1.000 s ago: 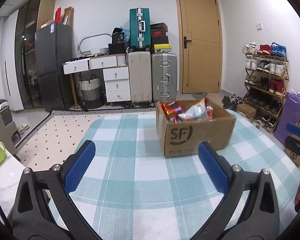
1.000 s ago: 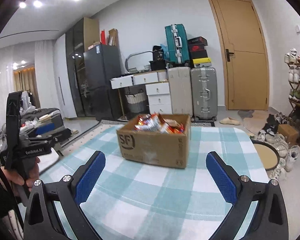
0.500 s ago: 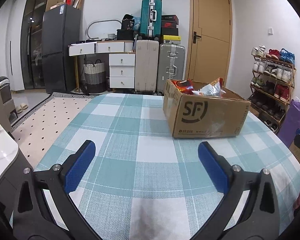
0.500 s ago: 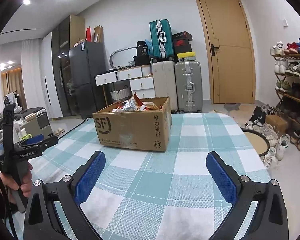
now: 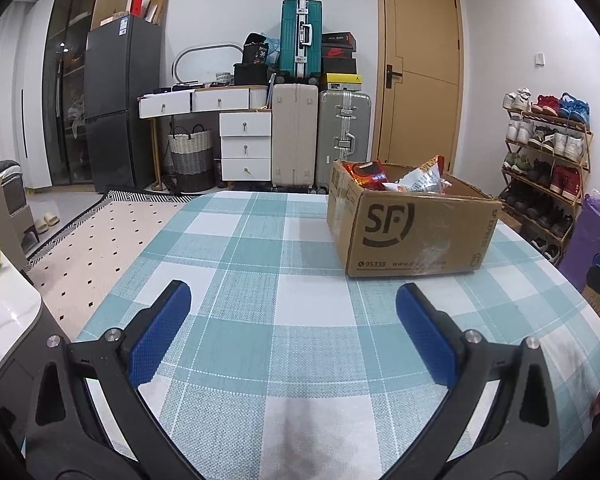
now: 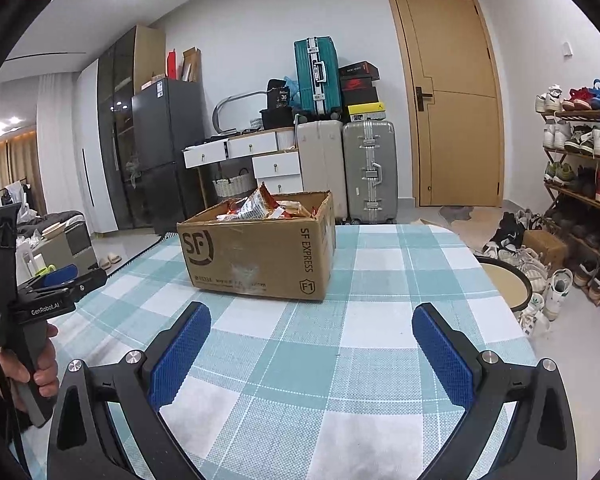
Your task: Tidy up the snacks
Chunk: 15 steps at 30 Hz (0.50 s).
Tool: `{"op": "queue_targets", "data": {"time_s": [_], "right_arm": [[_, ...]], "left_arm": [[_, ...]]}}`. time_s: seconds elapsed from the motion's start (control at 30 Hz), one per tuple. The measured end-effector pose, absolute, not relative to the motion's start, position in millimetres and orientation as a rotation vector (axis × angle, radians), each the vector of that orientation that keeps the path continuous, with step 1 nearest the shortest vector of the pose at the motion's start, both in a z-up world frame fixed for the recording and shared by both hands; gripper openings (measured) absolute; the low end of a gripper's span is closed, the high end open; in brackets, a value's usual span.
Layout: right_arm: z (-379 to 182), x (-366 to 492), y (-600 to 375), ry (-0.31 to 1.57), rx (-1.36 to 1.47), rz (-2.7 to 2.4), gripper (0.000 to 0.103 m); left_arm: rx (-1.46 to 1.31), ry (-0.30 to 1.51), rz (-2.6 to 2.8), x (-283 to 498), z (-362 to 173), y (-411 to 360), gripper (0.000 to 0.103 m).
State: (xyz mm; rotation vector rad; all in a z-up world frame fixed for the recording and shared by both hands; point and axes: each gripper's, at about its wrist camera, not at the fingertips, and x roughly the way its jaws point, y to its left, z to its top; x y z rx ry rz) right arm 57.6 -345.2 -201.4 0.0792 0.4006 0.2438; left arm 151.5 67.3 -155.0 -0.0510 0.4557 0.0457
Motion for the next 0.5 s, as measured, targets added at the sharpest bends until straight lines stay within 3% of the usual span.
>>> {"op": "queue_targets", "data": {"time_s": [0.5], "right_arm": [[-201.8,56.5,-347.1,0.399,0.080,0.242,0.103]], "left_arm": [[-0.053,0.454,0.063,143.7,-150.1,69.8,0.102]]}}
